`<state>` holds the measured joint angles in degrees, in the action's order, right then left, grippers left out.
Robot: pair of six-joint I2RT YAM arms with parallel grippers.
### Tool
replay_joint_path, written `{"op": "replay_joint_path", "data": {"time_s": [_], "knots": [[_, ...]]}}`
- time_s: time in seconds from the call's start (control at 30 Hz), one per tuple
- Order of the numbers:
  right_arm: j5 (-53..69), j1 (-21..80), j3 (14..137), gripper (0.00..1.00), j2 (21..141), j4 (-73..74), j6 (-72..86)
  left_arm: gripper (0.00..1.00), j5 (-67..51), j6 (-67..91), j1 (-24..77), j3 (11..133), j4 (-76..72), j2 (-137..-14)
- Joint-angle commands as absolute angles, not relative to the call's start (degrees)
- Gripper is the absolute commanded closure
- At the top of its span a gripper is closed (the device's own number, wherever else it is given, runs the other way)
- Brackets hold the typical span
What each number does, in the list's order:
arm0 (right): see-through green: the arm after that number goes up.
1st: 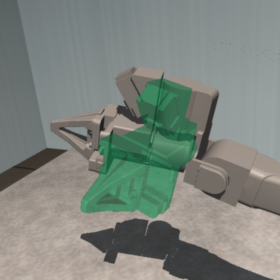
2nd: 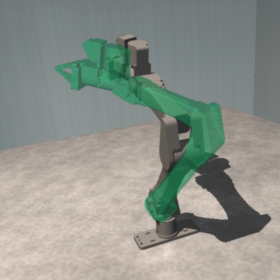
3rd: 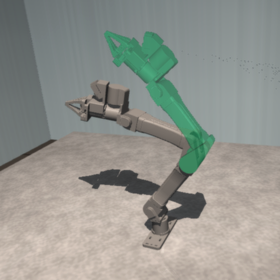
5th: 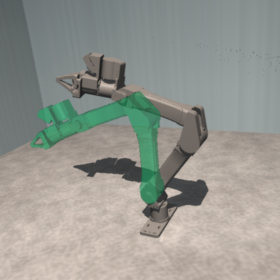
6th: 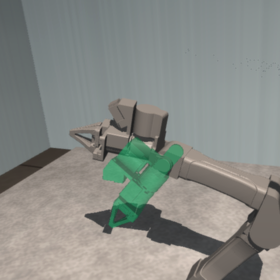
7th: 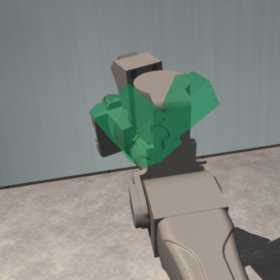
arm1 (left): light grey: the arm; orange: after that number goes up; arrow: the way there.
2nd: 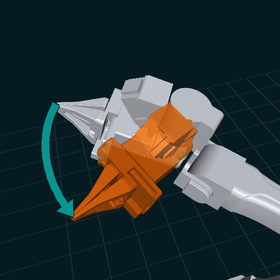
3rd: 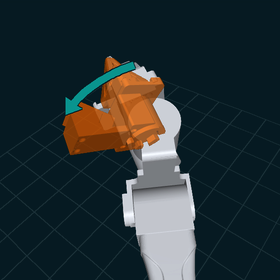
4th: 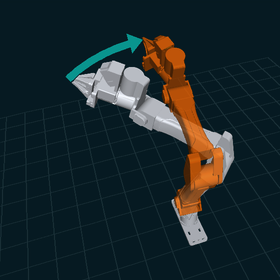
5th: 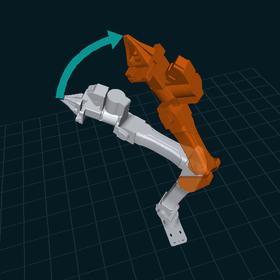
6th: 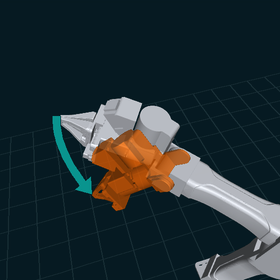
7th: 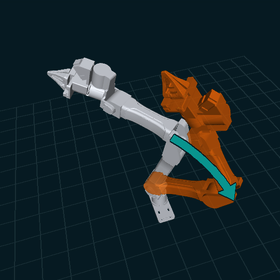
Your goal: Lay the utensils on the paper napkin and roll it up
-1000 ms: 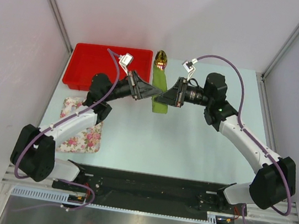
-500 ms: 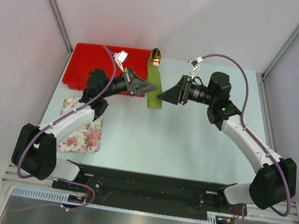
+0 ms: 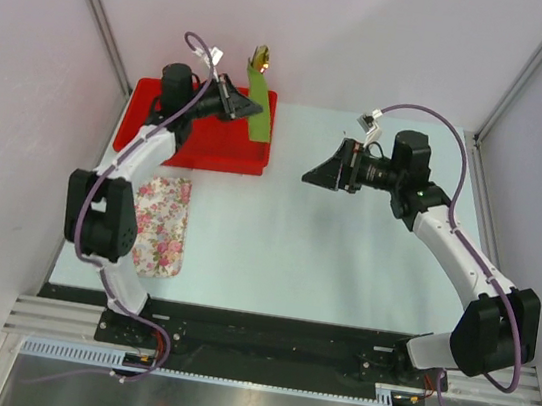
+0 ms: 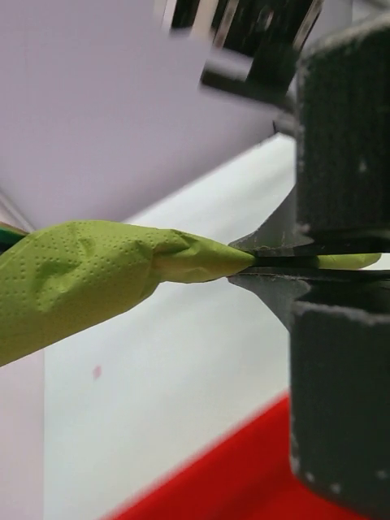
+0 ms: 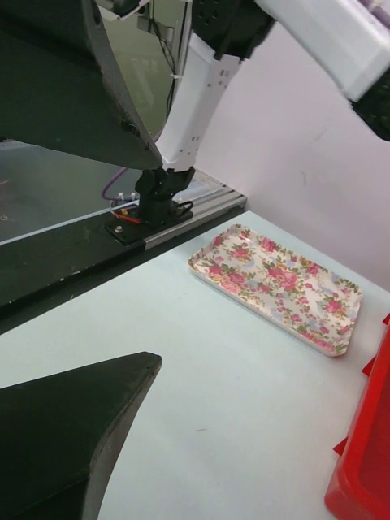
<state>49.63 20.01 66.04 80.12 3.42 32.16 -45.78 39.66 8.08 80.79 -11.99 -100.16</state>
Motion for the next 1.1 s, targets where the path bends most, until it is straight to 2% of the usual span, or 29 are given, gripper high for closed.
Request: {"op": "replay_joint_path", "data": {"time_s": [0.0,0.27,0.57,1.07], "knots": [[49.8,19.7,68.0,0.00,78.0,6.4,28.6,1.00,-41.8,27.2,6.2,93.2,-3.3,-110.5],[50.3,19.4,67.2,0.00,78.2,7.6,27.6,1.00,-37.0,22.9,5.9,109.0,1.8,-126.4],[50.6,18.5,65.9,0.00,78.7,7.8,27.6,1.00,-36.6,20.7,5.7,113.7,6.8,-136.0],[51.2,18.4,64.7,0.00,80.6,5.7,29.0,1.00,-40.9,22.5,5.6,118.6,16.0,-144.4]]}}
